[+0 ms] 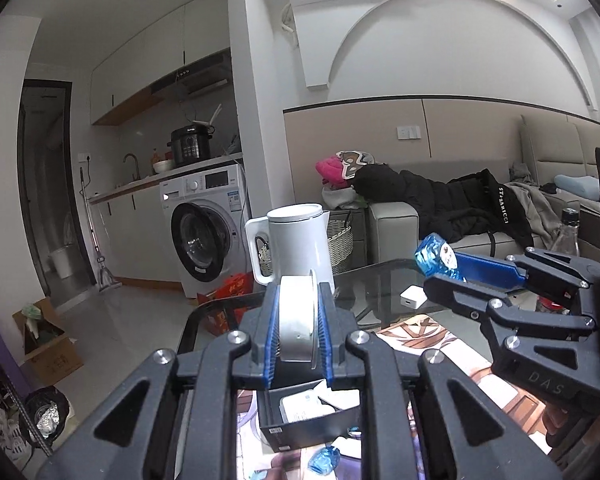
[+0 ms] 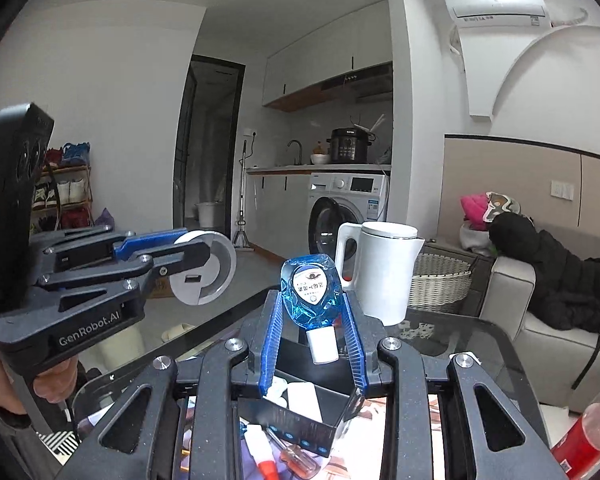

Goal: Organize rigid objects
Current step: 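Lift the socket with the left tool while the right tool lifts the blue bottle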

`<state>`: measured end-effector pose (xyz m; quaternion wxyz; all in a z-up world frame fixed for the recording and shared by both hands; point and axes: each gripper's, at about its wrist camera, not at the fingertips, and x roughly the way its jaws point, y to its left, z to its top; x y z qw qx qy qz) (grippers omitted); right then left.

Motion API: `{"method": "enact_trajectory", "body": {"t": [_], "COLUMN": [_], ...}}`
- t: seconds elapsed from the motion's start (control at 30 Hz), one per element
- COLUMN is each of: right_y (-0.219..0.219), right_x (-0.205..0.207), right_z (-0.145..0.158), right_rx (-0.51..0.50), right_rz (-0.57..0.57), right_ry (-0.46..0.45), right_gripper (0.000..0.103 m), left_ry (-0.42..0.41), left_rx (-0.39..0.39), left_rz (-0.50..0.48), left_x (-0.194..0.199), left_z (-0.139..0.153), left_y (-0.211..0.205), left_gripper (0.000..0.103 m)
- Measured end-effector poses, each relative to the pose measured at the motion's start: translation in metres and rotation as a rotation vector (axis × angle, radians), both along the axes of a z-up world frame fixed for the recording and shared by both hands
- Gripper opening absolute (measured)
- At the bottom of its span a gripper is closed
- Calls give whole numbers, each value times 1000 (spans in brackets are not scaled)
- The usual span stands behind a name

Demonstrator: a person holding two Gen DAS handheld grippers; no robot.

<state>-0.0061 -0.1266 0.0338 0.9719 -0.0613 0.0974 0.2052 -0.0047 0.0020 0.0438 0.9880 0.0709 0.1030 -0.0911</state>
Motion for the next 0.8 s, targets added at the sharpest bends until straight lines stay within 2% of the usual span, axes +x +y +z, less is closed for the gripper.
{"method": "enact_trajectory", "body": {"t": [0.1, 0.23, 0.5, 0.8], "right_y": [3, 8, 15, 11], "right_x": [11, 33, 78, 112], "right_z": [3, 3, -4, -16], "right_rx": [18, 41, 64, 73], "right_rz": [-21, -36, -47, -50], "right_ry": [1, -1, 5, 23], "right_gripper": [30, 30, 30, 30], "left_ry": [-11, 9, 40, 65], "left_rx": [1, -34, -57, -67], "left_rz": [14, 24, 20, 20], "left_x": [14, 38, 75, 103], "left_z": [-3, -6, -19, -33], "left_y": [1, 7, 7, 2], "left_gripper": [16, 16, 16, 16]}}
